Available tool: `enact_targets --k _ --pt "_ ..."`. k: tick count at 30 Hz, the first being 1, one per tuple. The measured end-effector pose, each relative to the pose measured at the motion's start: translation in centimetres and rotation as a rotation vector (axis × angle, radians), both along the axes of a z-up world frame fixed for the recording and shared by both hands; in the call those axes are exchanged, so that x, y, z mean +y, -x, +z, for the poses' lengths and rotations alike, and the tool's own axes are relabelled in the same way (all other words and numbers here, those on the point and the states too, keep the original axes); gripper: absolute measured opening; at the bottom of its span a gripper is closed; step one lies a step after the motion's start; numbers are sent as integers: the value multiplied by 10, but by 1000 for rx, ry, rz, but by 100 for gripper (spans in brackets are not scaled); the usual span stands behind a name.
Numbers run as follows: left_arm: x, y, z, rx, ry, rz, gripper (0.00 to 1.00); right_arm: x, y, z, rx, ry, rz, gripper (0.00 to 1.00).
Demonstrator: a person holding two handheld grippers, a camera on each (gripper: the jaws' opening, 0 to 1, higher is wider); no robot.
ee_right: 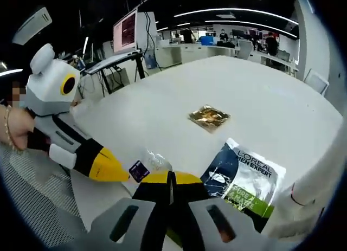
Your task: Arrange the skincare products in the storage area until every visible bottle or jar stands upright without overlapping.
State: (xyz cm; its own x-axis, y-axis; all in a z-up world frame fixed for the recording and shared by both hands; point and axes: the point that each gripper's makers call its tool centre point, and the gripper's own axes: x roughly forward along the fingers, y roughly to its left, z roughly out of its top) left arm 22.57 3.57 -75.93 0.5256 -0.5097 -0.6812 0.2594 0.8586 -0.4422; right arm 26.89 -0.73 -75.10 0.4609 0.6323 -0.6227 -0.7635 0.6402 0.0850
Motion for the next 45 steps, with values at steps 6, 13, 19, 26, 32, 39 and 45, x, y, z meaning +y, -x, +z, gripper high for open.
enact_targets --k 6,13,19,26,32,39,45 --pt "-1 -1 -1 -26 -57 -46 0 2 -2 -7 -7 28 11 1" --pt "0 -3 -3 -68 -133 -118 2 0 -1 -13 -9 55 19 1" --pt "4 -2 -4 -136 -294 -248 9 -1 -2 -14 -29 69 32 1" --pt "-7 -11 11 -279 -352 -370 20 0 -1 -13 -35 69 56 1" --pt "-22 -22 7 -378 -437 -488 23 -1 -2 -12 -47 80 78 1" --pt "-28 -21 4 -398 -467 -526 20 -1 -3 -13 -55 87 94 3" --pt "-26 -23 1 -395 -464 -511 20 -2 -7 -12 -73 82 80 6"
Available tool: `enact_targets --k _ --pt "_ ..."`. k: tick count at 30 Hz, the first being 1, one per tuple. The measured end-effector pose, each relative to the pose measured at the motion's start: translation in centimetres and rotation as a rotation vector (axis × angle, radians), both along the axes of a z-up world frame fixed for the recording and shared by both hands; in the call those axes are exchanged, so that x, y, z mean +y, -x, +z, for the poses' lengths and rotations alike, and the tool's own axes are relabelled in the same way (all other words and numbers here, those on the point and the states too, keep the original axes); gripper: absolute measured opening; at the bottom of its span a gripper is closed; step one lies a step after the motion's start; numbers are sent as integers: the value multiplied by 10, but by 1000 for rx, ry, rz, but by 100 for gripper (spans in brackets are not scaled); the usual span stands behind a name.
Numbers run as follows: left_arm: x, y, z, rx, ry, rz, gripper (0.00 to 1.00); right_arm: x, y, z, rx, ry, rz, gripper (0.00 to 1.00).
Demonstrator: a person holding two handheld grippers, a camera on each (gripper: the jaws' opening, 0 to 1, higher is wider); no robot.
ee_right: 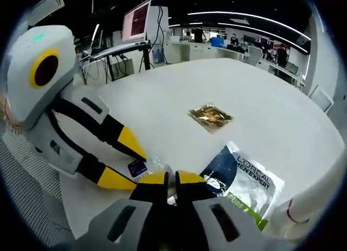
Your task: Arrange the skincare products in the storage area until every visible bottle or jar stands upright without overlapping.
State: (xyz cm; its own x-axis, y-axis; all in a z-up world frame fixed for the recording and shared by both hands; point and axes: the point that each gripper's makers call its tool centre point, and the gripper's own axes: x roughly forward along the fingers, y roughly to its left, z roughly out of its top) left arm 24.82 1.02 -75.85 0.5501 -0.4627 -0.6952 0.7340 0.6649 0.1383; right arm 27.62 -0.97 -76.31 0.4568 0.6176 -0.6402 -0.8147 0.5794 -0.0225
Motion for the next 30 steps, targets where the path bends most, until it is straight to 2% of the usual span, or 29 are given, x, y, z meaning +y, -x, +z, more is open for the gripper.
enact_targets --k 8,16,30 --pt "-1 0 0 7 2 15 20 -7 2 17 -47 -16 13 13" --pt "-1 -1 1 14 5 22 21 -17 6 22 -53 -17 6 15" --pt "5 -2 8 6 -15 36 27 -28 13 35 -60 -57 -28 20"
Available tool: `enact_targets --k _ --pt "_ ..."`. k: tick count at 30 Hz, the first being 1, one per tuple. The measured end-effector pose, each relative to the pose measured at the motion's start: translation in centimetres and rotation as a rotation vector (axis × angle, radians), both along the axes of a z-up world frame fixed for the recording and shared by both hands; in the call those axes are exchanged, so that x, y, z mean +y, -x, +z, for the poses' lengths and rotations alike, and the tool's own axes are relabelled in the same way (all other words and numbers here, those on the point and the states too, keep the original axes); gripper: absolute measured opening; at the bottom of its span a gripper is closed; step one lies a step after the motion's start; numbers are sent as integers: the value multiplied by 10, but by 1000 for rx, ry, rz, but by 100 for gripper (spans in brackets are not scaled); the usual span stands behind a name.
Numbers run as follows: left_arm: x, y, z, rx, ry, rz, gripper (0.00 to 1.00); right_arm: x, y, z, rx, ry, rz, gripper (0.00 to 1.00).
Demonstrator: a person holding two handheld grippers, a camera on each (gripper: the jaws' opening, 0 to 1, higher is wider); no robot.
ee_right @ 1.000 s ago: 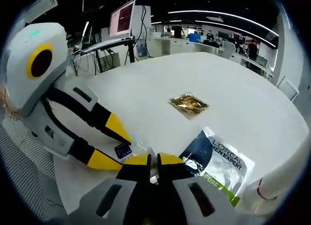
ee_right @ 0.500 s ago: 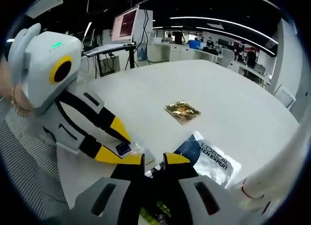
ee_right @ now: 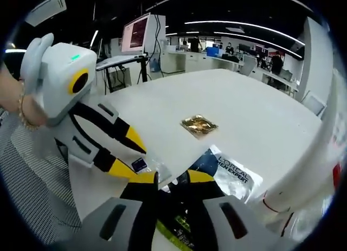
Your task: Arrange the skincare products in the storage area until every visible bottle or jar stands upright without overlapping.
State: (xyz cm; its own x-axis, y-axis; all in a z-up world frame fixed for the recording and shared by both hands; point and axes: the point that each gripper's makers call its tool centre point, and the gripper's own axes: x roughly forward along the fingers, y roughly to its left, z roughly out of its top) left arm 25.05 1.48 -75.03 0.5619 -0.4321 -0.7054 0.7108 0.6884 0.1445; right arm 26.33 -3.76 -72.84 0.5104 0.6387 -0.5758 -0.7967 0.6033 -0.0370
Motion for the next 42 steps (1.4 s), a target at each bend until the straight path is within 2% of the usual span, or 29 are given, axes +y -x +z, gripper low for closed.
enact_targets --k 8,13,22,25,29,35,36,42 --pt "1 5 7 -4 13 19 36 -6 13 16 -11 -34 -2 27" --pt "2 15 20 5 39 40 40 -14 24 25 -11 -63 -14 34" --pt "10 28 22 37 92 90 49 -29 46 27 -5 -85 -27 44" --pt "11 34 21 48 102 106 50 -36 53 28 39 -128 -70 49" --pt "13 38 22 57 115 115 53 -46 60 33 52 -139 -98 54" --pt "15 45 28 71 166 162 59 -66 57 48 77 -209 -183 63" --pt "17 46 29 74 173 171 60 -71 58 55 78 -221 -205 65" --pt "19 52 39 77 221 214 69 -96 58 59 84 -245 -297 74"
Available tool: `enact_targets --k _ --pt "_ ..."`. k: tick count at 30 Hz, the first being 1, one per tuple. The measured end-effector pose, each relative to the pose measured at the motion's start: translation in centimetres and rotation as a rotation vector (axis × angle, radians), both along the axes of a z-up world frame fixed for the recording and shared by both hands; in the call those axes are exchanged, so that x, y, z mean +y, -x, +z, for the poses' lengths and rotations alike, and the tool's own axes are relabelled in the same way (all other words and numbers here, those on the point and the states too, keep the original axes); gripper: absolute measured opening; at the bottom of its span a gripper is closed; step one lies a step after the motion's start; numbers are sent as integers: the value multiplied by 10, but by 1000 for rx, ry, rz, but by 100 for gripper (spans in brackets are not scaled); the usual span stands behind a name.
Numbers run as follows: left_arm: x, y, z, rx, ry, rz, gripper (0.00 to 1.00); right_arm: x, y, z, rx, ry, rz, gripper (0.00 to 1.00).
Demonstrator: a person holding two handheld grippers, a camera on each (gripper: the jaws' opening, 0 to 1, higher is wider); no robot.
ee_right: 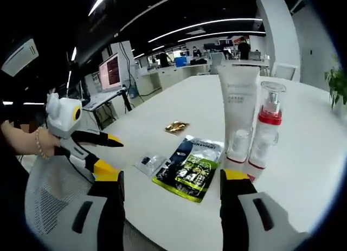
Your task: Arrange the skincare products in the storage area until every visible bottle or jar stands upright without overlapping.
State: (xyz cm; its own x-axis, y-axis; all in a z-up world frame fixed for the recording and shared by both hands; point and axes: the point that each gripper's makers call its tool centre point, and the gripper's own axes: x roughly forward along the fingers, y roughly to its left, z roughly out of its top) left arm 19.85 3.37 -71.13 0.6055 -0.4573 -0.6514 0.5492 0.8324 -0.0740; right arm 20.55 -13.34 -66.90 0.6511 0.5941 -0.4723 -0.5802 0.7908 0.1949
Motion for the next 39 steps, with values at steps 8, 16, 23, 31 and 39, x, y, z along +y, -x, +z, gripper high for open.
enact_targets --k 8,16,23,31,39 --pt "11 11 12 7 37 41 77 -33 -5 0 19 -13 -101 84" --pt "18 13 10 31 38 72 88 -46 -9 -4 30 8 -153 92" --pt "21 13 11 37 22 70 94 -48 -9 -5 39 -2 -164 96" --pt "21 10 7 50 12 68 95 -45 -5 -7 68 -23 -153 100" --pt "18 -8 6 51 2 74 94 -47 -5 -7 74 -27 -168 100"
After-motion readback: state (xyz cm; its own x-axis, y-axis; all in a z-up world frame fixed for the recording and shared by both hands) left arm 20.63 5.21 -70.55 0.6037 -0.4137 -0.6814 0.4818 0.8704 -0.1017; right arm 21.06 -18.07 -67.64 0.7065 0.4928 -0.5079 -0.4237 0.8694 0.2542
